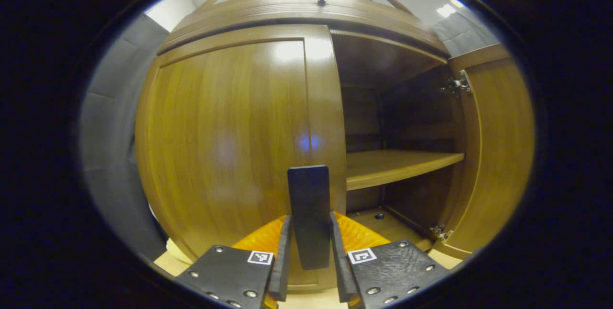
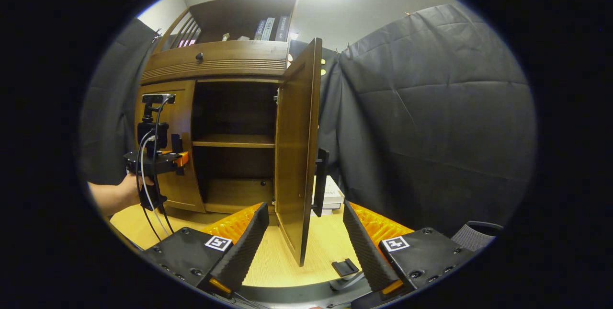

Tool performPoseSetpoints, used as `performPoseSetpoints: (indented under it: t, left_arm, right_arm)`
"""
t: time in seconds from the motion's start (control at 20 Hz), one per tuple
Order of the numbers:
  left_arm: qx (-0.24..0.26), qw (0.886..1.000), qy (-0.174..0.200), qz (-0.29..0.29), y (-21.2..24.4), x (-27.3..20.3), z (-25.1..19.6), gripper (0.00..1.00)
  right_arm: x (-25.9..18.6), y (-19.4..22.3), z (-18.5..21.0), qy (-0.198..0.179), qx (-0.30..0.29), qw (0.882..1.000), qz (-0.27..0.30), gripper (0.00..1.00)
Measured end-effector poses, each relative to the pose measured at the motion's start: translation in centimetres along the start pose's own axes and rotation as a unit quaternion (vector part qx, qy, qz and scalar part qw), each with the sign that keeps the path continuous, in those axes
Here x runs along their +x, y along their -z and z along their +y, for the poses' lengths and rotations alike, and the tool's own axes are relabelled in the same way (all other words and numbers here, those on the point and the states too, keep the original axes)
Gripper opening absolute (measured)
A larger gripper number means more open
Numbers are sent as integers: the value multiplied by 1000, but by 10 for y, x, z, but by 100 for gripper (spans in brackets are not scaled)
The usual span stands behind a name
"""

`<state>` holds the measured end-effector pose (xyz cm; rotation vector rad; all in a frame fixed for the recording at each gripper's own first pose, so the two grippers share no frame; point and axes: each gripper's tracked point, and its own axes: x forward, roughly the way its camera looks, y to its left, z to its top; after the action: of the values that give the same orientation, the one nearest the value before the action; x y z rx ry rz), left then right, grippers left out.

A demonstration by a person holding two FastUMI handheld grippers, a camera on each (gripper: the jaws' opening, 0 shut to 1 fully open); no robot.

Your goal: Open the right door of the double-door shoe cabinet with the right hand, and open the left door with the left hand.

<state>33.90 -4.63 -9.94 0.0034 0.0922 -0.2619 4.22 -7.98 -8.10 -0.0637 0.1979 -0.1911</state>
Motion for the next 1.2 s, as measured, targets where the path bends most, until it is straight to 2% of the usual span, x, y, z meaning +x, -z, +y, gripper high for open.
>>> performPoseSetpoints:
  t: [0.15,0.3,0.7,1.0,1.2]
  left_arm:
    - [2,1000,-10,9,0,3,0,29]
    - [-15,1000,-5,19,1,-6,-1,22]
    - [-20,1000,-7,17,3,-76,12,22]
    - [-26,999,-37,21,4,-129,35,22]
    - [-27,997,-70,27,8,-171,59,22]
  right_arm:
    - [0,-2,-3,-4,9,1000,-3,97]
    - [-4,-5,-10,-7,15,1000,-11,97]
    - [-10,-7,-26,-29,23,999,-22,97]
    - [-15,-10,-35,-61,27,997,-30,97]
    - [-18,-8,-33,-94,33,994,-33,97]
